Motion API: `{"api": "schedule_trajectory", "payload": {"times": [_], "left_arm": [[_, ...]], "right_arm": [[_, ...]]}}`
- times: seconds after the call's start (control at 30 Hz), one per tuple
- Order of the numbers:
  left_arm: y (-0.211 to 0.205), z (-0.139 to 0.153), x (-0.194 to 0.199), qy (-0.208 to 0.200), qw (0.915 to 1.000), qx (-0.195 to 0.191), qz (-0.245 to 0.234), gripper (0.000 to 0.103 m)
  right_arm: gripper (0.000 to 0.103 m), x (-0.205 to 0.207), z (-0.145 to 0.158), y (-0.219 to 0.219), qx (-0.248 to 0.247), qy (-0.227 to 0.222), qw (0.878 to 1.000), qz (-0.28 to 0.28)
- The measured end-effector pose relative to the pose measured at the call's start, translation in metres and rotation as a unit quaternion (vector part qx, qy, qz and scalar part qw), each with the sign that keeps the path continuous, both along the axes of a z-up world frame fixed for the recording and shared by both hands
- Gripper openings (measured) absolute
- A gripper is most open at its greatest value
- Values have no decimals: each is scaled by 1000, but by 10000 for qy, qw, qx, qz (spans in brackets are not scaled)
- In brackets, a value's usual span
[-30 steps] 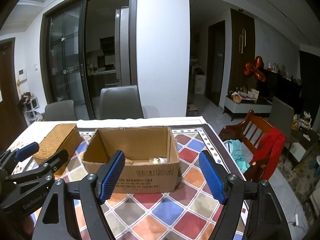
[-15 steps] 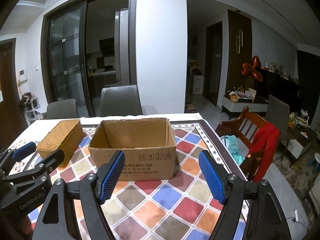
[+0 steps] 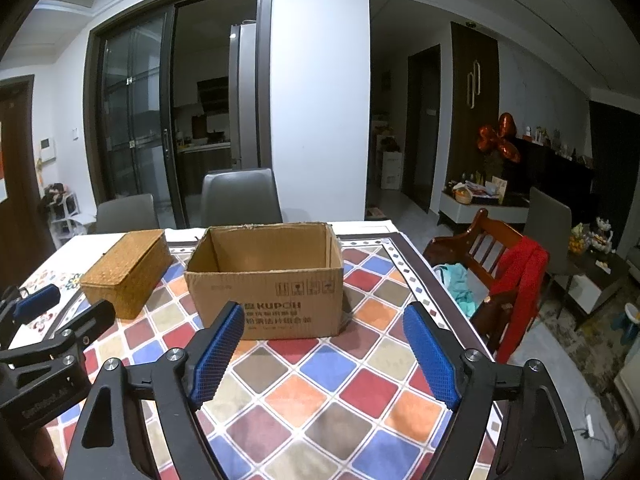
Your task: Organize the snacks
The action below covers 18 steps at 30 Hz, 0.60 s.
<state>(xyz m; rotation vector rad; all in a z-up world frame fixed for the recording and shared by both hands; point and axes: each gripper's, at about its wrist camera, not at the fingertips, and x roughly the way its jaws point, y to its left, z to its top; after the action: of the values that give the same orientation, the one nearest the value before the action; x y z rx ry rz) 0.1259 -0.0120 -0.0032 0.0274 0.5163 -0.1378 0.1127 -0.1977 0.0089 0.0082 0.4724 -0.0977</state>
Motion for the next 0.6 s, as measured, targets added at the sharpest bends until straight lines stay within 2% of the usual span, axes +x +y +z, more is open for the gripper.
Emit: {"api": "schedule_trajectory", "payload": {"times": [0.13, 0.6], "left_arm": [[4, -2, -13, -21, 10000, -14, 42, 89], [24, -18, -47, 155, 9995, -87, 242, 91]], "right_arm": [[82, -9, -1, 1, 15, -8, 10000, -12], [85, -44, -14, 13, -130, 117, 9998, -86]]}}
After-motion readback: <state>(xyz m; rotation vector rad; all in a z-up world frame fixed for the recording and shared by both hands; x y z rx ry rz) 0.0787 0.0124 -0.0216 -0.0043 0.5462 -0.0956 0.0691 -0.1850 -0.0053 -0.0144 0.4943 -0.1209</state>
